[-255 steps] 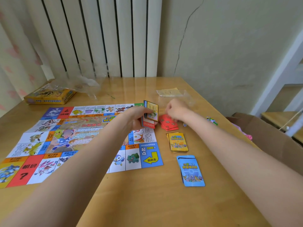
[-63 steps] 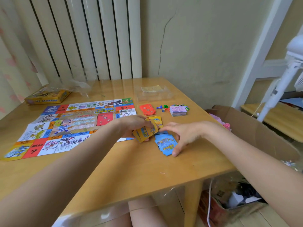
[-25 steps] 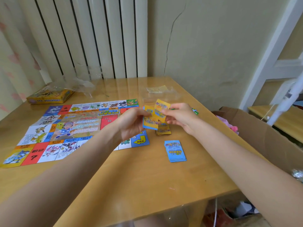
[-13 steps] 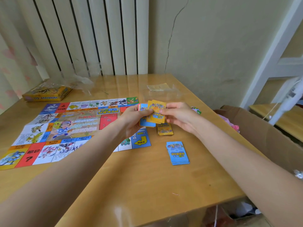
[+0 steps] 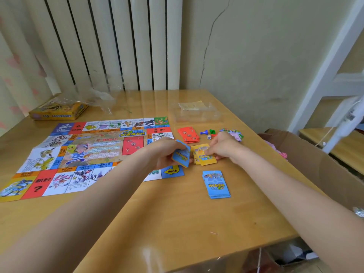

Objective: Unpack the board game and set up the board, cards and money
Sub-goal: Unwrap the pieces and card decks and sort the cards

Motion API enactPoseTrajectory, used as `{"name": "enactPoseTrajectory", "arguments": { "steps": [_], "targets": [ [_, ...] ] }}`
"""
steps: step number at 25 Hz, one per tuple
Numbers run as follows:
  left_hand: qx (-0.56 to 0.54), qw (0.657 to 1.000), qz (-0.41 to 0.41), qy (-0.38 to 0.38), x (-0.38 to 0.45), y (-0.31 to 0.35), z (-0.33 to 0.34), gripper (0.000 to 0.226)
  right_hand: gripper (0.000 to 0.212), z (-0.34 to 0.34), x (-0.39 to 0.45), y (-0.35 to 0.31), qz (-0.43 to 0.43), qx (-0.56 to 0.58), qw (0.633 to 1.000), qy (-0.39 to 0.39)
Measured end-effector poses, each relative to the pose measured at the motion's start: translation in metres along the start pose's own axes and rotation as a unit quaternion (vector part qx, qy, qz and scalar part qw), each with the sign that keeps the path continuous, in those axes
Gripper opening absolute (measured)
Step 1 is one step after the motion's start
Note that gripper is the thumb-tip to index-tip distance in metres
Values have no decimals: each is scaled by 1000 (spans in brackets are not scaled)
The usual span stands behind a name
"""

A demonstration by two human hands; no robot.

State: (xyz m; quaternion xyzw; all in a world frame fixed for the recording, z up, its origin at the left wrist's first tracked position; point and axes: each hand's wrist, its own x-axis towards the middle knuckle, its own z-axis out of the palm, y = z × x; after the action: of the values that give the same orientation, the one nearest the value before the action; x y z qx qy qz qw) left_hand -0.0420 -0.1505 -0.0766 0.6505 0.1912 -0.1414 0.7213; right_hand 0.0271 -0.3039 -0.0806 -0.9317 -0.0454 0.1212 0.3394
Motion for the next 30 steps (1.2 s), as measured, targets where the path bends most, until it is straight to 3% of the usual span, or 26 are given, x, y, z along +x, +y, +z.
{"name": "enactPoseTrajectory", "arguments": {
  "steps": [2, 5, 7, 10, 14, 16, 17, 19, 20, 23, 25, 27, 30],
  "targets": [
    [4, 1000, 4, -3, 4, 1, 2, 12, 26, 6, 0, -5, -21, -97, 995, 17],
    [11, 1000, 5, 0, 9, 1, -1, 21, 18, 8, -3, -12, -43, -176, 983, 12],
    [21, 1000, 3, 11, 11, 2, -3, 24, 17, 9, -4, -16, -43, -181, 982, 12],
    [26, 999, -6, 20, 9, 5, -2, 9, 13, 15, -3, -18, -49, -154, 987, 18],
    [30, 999, 9, 29, 10, 6, -7, 10, 29, 17, 1, -15, -73, -171, 982, 33],
    [6, 996, 67, 52, 15, 8, -12, 14, 25, 9, 2, -17, -103, -111, 986, 63],
    [-29, 993, 96, 59, 16, 8, -13, 12, 24, 6, 1, -19, -114, -18, 992, 47],
    [-82, 989, 115, 45, 14, 8, -11, 9, 25, 4, -7, -26, -108, 185, 975, -59],
    [-91, 989, 111, 23, 12, 8, -7, 11, 25, 5, -9, -27, -107, 218, 965, -97],
    [-119, 987, 84, -64, 6, 6, -2, 20, 14, 6, -12, -26, -129, 212, 964, -94],
    [-145, 981, 82, -100, 2, 5, -4, 23, 23, -1, -12, -23, -131, 209, 967, -62],
    [-144, 981, 87, -101, -1, 2, -5, 25, 36, -8, -12, -20, -151, 158, 975, -40],
    [-104, 989, 96, -52, -2, 0, -6, 23, 34, -21, -12, -21, -155, 82, 984, 14]
  ]
}}
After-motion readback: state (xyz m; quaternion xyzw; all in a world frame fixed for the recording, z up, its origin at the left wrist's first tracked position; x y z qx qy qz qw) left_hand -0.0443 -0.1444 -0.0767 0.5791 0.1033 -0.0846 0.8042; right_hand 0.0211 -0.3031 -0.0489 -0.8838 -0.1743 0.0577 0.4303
